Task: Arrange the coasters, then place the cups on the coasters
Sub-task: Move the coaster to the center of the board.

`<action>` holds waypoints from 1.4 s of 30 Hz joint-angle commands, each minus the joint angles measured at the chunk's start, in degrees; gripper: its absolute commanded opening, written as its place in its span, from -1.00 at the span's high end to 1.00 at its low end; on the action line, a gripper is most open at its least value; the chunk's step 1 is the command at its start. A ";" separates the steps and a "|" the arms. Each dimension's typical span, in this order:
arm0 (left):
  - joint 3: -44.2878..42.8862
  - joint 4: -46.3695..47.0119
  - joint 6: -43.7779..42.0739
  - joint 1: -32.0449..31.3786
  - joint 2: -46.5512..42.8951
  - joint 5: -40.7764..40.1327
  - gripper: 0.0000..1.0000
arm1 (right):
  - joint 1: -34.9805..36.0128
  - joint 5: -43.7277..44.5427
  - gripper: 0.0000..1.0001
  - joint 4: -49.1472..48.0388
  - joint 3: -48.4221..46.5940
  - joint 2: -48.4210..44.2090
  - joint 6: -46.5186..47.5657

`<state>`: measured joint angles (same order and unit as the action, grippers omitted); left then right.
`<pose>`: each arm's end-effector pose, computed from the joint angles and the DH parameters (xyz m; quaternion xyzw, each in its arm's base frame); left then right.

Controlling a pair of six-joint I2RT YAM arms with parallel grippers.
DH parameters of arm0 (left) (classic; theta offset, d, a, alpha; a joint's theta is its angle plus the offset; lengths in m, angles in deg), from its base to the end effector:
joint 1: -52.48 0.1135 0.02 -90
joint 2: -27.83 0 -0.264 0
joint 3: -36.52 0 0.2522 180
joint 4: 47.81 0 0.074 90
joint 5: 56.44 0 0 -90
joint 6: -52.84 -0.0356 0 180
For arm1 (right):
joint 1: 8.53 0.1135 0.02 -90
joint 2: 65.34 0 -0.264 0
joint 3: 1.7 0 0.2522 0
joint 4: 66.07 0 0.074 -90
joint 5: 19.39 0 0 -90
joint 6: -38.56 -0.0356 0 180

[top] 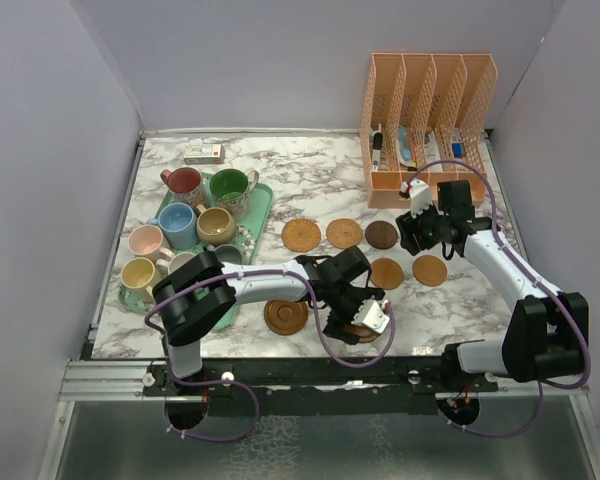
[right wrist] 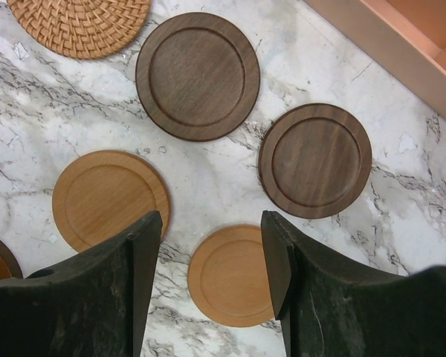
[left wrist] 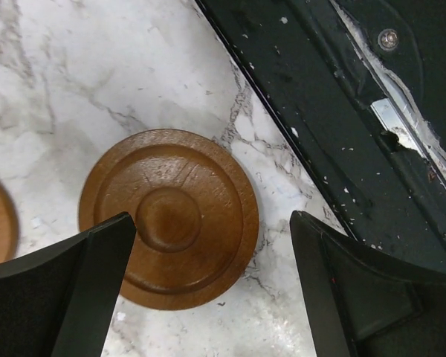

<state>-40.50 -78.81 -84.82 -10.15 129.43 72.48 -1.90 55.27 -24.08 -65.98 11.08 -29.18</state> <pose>0.1456 -0.3299 0.1833 0.7954 0.4338 -0.3519 0.2351 0.2652 0.0403 0.2293 -0.2750 0.9028 0.0843 0.3196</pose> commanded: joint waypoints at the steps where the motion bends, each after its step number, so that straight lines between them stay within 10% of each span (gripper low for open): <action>1: -3.14 -6.10 -1.65 -1.02 3.31 -0.19 -0.76 | -0.24 -0.24 -0.16 -1.73 0.63 -1.74 -0.29; 20: -2.53 -9.13 -0.38 1.89 4.88 -9.02 -0.28 | -0.32 -2.90 -0.15 -0.54 0.27 -2.07 0.43; 42: -4.80 -5.07 2.56 14.47 6.64 -8.11 -0.26 | -0.29 -3.20 -0.15 -0.28 0.57 -2.36 1.20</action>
<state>-43.26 -84.60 -83.77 4.03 134.05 65.75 -1.90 53.18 -24.01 -65.96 10.08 -28.68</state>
